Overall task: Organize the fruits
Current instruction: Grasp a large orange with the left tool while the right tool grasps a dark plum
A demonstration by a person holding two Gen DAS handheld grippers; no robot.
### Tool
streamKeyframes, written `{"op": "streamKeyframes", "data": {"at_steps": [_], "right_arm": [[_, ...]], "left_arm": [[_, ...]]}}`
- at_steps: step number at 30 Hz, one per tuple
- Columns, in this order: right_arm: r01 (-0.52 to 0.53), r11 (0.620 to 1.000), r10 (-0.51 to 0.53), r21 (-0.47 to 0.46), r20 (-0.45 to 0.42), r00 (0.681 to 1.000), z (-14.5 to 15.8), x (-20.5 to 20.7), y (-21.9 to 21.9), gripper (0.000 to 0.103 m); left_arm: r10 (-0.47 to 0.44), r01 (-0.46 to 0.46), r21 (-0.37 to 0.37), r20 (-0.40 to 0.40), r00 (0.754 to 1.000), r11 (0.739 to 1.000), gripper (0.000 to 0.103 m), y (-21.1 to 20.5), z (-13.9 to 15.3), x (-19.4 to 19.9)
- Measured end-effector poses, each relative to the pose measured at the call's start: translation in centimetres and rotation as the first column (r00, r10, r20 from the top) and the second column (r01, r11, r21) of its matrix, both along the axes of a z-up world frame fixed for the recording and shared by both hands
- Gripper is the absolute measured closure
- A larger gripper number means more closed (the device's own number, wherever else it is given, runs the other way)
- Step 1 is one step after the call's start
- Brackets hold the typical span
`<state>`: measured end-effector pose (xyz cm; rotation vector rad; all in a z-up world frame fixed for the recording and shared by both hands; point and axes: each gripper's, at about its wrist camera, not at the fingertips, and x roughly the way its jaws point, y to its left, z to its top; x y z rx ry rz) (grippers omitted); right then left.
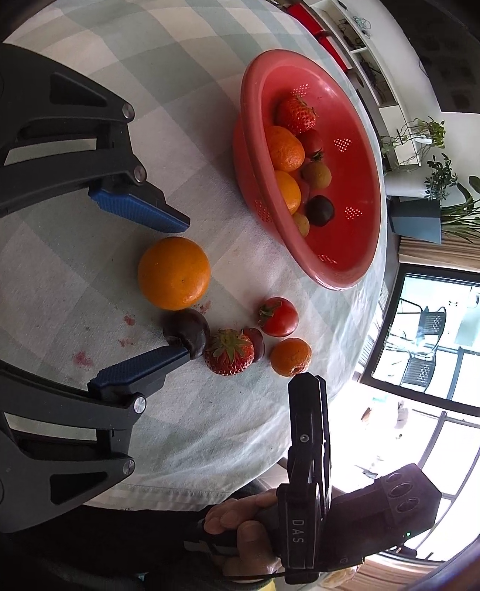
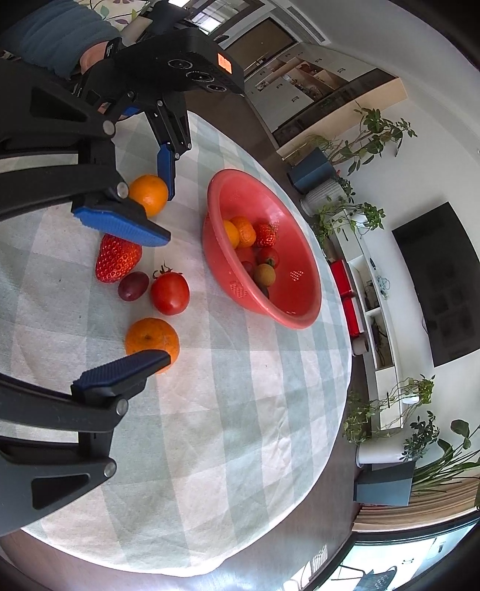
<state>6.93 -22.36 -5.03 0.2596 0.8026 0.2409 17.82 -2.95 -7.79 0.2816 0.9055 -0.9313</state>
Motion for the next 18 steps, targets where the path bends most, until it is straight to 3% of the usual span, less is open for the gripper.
{"op": "streamKeyframes", "data": {"at_steps": [11,15,18], "right_arm": [[-0.004,1.0,0.004,0.003,-0.005,1.0,0.0,0.0,-0.1,0.041],[-0.008,1.0,0.008,0.0,-0.005,1.0,0.0,0.0,0.0,0.042],[-0.009,1.0,0.009,-0.001,-0.007,1.0,0.0,0.0,0.1,0.042]], "left_arm": [[0.06,-0.063,-0.075,-0.033,0.998,0.995,0.042,2.4,0.6,1.1],[0.02,-0.021,-0.02,-0.02,1.0,1.0,0.042,1.5,0.0,0.3],[0.022,-0.023,-0.025,-0.008,1.0,0.999,0.043,1.4,0.0,0.2]]}}
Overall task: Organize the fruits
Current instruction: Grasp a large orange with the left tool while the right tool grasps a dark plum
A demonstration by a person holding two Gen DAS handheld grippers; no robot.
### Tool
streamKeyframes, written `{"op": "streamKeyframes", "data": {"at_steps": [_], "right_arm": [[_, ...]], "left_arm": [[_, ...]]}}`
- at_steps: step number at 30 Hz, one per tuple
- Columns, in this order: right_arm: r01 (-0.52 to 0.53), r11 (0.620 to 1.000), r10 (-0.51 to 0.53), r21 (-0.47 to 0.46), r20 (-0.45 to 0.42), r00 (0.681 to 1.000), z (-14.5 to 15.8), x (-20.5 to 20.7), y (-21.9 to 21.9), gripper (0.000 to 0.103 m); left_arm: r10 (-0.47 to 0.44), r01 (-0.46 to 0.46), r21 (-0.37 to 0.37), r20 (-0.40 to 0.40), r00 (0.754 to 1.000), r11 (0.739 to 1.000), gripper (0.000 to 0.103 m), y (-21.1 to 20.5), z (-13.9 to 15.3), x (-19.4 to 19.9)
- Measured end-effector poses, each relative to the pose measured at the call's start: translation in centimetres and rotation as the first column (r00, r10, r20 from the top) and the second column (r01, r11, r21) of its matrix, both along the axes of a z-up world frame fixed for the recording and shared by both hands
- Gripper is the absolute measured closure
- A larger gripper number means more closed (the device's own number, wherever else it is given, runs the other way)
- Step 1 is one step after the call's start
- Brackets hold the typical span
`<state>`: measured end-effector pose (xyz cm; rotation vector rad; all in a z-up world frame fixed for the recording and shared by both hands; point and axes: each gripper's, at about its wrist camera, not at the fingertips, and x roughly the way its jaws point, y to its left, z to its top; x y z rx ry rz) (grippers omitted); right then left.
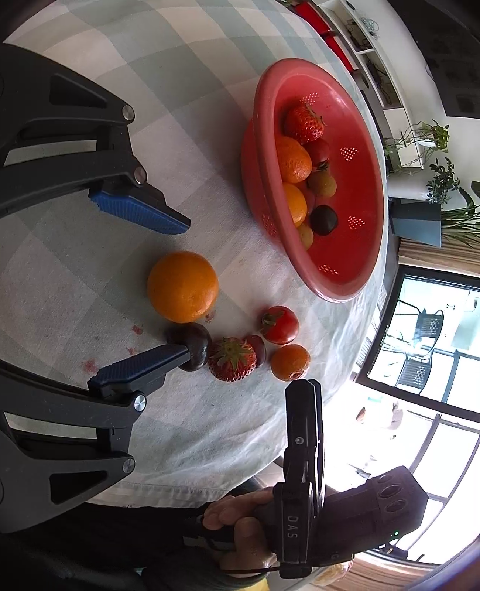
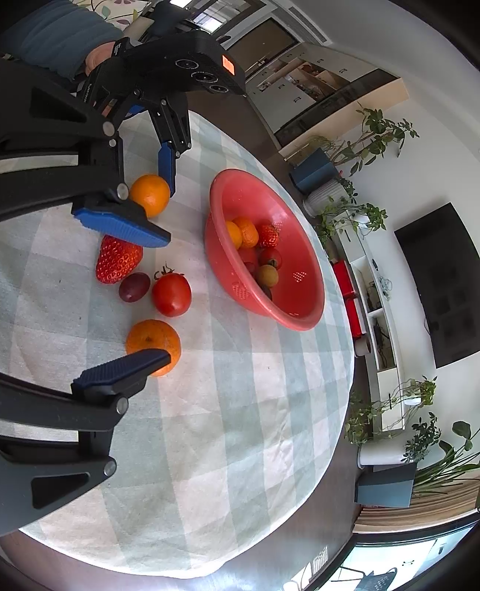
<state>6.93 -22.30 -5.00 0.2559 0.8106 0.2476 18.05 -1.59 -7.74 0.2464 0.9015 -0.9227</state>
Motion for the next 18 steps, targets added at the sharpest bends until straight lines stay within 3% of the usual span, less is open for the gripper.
{"op": "streamKeyframes", "data": {"at_steps": [3,14,18], "right_arm": [[-0.004,1.0,0.004,-0.003,-0.002,1.0,-0.01,0.03,0.17,0.042],[-0.012,1.0,0.012,-0.012,-0.004,1.0,-0.08,-0.01,0.52,0.044],[-0.012,1.0,0.012,-0.02,-0.007,1.0,-0.14,0.02,0.61,0.045]], "left_arm": [[0.011,-0.012,-0.013,-0.018,1.0,1.0,0.053,0.16,-0.12,0.33],[-0.006,0.004,-0.032,-0.051,0.999,0.999,0.055,-0.14,-0.32,0.3],[0.002,-0.004,-0.039,-0.059,0.998,0.999,0.063,0.05,-0.27,0.35]]}}
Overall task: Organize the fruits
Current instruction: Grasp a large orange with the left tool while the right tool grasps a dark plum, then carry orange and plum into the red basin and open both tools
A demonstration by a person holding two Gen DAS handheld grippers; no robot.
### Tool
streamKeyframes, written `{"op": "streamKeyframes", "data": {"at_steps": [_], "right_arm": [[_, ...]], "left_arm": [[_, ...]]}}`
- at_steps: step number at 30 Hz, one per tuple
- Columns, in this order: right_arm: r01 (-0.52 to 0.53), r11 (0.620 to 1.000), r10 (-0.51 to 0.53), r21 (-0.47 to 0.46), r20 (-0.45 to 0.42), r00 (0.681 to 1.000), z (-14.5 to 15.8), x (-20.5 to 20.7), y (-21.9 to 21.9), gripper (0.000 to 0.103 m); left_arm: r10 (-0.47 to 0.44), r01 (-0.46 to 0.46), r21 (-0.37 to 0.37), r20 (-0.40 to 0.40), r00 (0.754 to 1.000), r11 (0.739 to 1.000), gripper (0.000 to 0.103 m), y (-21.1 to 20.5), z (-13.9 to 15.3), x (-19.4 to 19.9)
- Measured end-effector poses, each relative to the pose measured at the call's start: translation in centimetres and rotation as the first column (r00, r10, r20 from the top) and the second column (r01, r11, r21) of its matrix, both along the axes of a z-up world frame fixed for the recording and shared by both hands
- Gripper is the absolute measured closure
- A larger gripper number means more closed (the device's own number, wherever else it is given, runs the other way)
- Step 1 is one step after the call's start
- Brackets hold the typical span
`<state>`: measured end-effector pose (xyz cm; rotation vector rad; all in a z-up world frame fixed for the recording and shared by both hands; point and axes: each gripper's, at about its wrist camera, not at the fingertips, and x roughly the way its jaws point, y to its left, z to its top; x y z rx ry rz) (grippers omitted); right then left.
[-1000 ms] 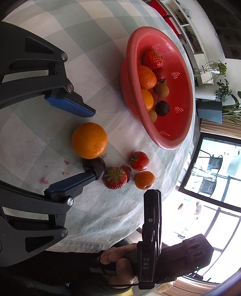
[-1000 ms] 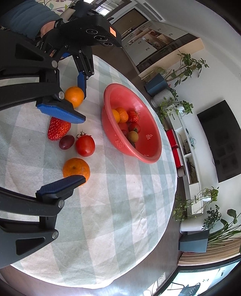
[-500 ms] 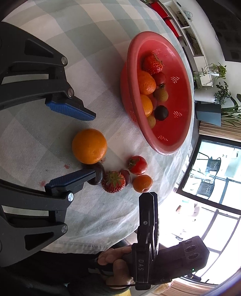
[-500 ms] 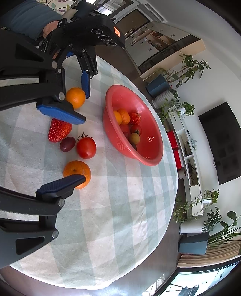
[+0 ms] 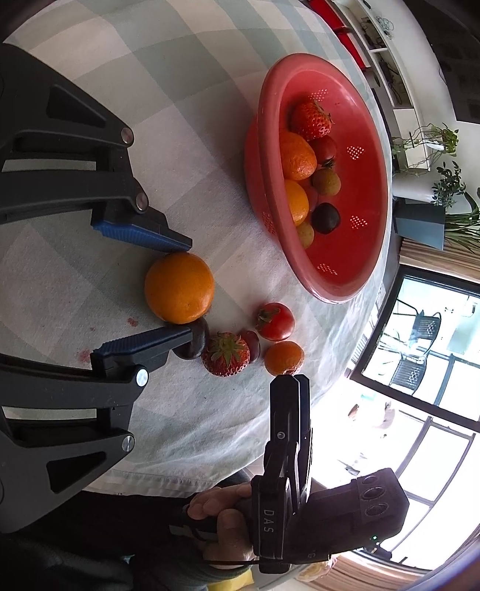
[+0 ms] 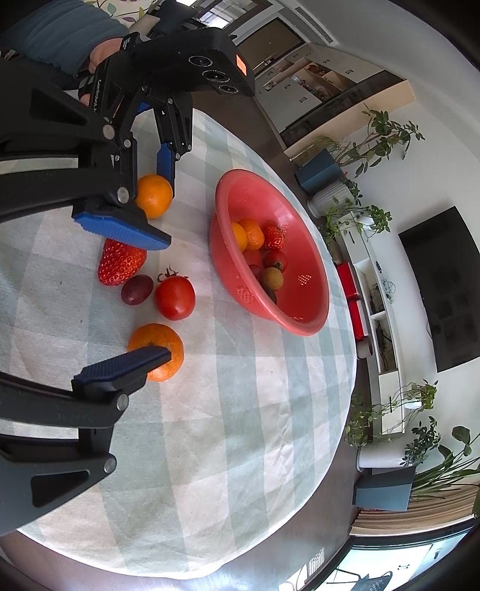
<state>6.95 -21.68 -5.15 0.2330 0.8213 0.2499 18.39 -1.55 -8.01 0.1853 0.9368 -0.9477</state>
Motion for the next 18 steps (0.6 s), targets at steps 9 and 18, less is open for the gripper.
{"op": "streamKeyframes", "data": {"at_steps": [9,18], "right_arm": [[-0.081,0.996,0.082,-0.042,0.027,0.996,0.5,-0.2,1.5,0.045],[-0.432,0.83,0.476,-0.352,0.044,0.878,1.9,-2.0,10.5,0.049]], "left_arm": [[0.02,-0.021,0.024,0.022,1.0,0.999,0.066,0.3,0.2,-0.6],[0.196,-0.195,-0.041,0.033,0.98,0.98,0.066,4.7,1.8,0.1]]}}
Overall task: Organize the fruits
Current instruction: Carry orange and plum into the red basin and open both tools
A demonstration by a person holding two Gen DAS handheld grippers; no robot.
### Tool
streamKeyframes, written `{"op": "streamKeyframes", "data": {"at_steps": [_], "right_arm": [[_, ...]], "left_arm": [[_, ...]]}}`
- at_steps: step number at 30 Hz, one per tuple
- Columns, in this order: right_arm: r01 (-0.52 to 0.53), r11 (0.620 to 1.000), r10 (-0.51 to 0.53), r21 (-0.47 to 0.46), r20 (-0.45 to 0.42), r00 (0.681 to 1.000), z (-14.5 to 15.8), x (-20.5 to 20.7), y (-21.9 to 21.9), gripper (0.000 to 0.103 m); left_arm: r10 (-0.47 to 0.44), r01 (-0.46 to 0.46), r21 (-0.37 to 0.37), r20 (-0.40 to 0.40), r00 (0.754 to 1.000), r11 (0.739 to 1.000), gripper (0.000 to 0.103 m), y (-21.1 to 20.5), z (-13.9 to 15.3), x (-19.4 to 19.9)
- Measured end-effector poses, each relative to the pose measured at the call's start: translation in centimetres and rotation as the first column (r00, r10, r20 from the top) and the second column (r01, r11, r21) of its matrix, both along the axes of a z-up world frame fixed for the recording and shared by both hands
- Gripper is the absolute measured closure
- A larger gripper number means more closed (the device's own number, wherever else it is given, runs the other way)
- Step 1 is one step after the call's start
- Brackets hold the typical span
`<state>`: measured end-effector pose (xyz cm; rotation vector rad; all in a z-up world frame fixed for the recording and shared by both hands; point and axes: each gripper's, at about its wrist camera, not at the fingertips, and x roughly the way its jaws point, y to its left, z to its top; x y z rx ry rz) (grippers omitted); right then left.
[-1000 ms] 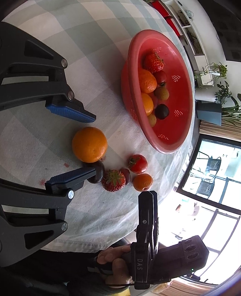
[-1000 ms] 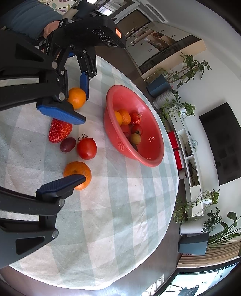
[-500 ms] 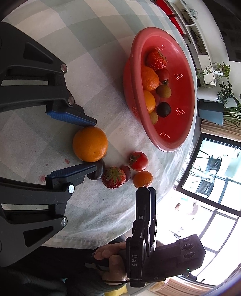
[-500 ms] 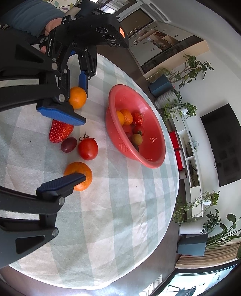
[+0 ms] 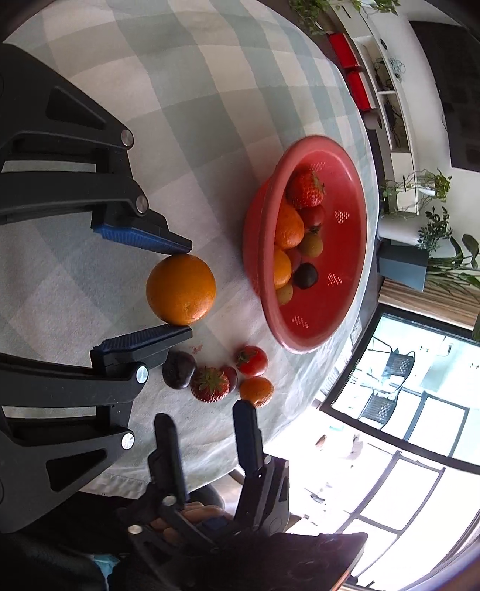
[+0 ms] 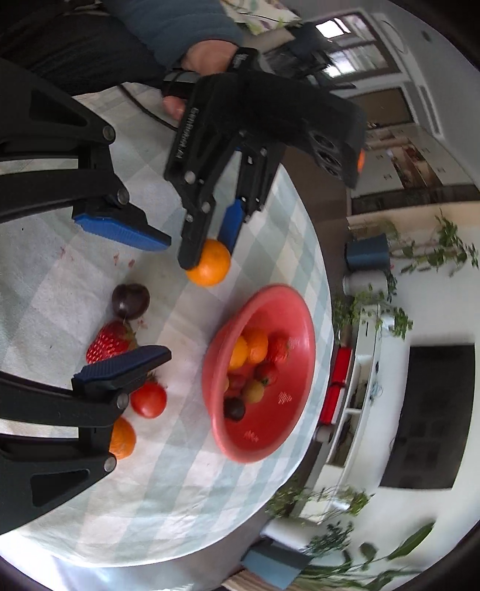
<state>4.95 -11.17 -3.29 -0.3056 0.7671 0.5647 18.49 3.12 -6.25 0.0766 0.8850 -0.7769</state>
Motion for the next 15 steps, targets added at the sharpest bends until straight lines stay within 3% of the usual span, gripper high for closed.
{"op": "streamKeyframes", "data": {"at_steps": [5,12,15], "right_arm": [[-0.137,0.978,0.13,-0.158,-0.055,0.99,-0.7,1.6,2.4,0.057],[-0.288,0.884,0.223,-0.369,-0.21,0.952,-3.7,3.1,3.9,0.06],[-0.293,0.882,0.214,-0.369,-0.241,0.947,-3.7,3.7,3.6,0.061]], "left_arm": [[0.093,-0.094,-0.009,-0.021,0.995,0.996,0.066,2.1,0.0,0.9],[0.107,-0.108,-0.047,-0.012,0.994,0.993,0.066,3.3,0.9,0.7],[0.11,-0.11,-0.054,-0.01,0.994,0.992,0.066,3.4,1.0,0.6]]}}
